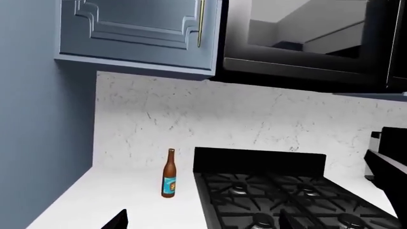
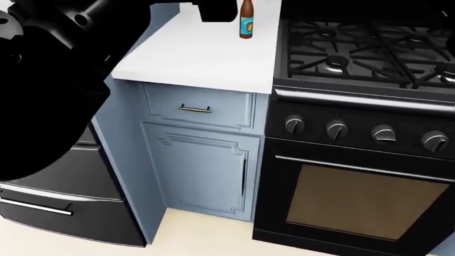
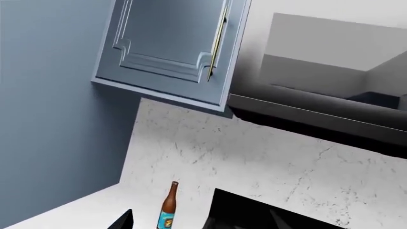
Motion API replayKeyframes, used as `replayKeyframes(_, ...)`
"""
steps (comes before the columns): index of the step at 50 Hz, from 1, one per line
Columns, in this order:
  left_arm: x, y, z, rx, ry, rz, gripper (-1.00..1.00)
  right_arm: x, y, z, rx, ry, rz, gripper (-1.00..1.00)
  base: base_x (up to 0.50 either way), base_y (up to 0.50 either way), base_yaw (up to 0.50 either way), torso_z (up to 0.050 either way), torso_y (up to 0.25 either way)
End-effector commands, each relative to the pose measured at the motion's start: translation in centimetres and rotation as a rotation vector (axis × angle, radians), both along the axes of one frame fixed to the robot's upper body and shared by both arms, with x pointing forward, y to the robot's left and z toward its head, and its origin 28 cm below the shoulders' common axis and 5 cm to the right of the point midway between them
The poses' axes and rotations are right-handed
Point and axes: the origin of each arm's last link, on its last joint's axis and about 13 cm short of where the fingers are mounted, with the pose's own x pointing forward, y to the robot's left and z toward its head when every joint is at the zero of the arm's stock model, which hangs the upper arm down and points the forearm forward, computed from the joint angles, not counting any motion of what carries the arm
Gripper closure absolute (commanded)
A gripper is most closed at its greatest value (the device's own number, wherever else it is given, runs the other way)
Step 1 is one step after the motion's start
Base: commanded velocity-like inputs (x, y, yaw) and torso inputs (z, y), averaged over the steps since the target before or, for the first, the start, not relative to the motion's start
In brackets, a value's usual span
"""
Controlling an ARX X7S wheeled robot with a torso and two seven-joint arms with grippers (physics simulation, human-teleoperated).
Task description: Move the drinks to the dining counter.
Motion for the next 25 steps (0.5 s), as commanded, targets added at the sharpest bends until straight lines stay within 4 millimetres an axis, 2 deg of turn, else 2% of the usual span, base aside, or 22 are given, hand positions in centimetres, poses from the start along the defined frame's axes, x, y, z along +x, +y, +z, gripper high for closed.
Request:
replayKeyframes(1,0.12,-0.03,-0.16,0.005,0.006,0.003,-1.0,-0.01,0.0,0.0,0.001,-0.001,0.004,-1.0,0.5,0.05,0.0,0.0,0.01)
replayKeyframes(9,0.09,-0.02,-0.08,0.004,0.003,0.002,-1.0,-0.03,0.02,0.02,0.006,0.004,0.006,-1.0,0.5,0.03,0.0,0.0,0.001)
replayKeyframes(15,0.05,0.0,-0.03,0.004,0.001,0.002,-1.0,-0.05,0.03,0.05,0.024,0.003,0.013,-1.0,0.32,-0.39,0.0,0.0,0.002)
replayKeyframes(25,0.07,0.02,-0.01,0.003,0.001,0.004,-1.0,-0.03,0.05,0.03,0.014,-0.002,0.0,-1.0,0.18,-0.45,0.0,0.0,0.0)
